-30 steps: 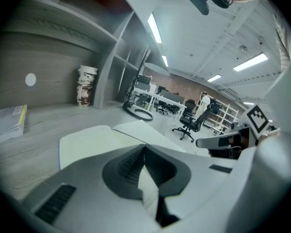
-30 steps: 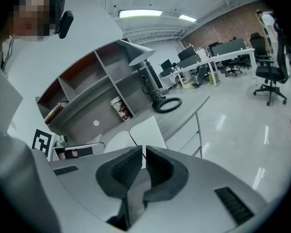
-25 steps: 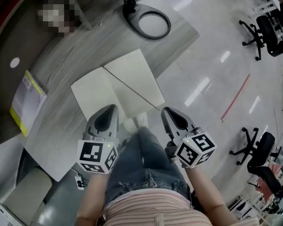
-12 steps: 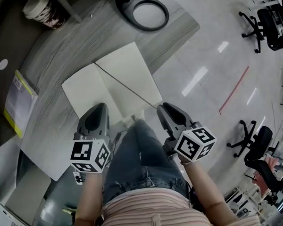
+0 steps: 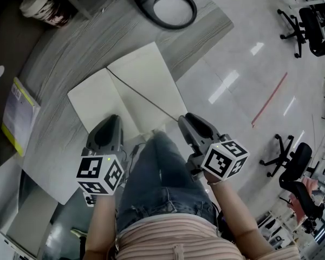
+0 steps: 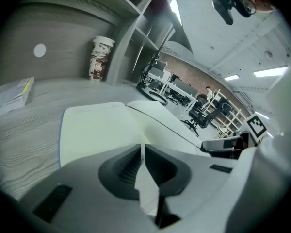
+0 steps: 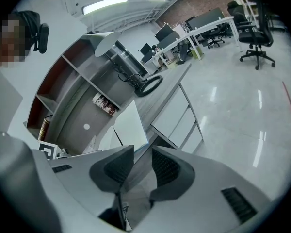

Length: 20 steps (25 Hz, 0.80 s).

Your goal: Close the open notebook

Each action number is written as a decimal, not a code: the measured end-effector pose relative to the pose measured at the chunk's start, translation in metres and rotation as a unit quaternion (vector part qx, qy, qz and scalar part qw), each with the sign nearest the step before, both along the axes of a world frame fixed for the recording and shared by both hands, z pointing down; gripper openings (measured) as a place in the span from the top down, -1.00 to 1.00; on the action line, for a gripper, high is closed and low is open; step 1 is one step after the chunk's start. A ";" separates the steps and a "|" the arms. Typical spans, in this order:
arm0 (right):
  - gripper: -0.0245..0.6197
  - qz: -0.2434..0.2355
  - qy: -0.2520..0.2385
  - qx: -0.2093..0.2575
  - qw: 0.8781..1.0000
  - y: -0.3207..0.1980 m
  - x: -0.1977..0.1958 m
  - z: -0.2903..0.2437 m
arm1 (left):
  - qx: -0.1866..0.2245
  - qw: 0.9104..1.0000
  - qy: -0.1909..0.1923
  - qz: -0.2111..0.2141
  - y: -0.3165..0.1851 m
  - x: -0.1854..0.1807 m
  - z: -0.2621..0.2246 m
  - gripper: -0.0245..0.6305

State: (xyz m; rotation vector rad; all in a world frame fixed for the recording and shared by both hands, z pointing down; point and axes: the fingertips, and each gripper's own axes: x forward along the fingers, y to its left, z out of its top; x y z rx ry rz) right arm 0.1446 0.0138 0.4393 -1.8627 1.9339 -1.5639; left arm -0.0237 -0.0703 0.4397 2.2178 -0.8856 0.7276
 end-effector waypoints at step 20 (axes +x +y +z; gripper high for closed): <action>0.79 -0.007 -0.041 0.054 0.998 -0.017 0.001 -0.013 | 0.006 1.000 -0.016 0.000 -0.003 0.000 0.002 0.88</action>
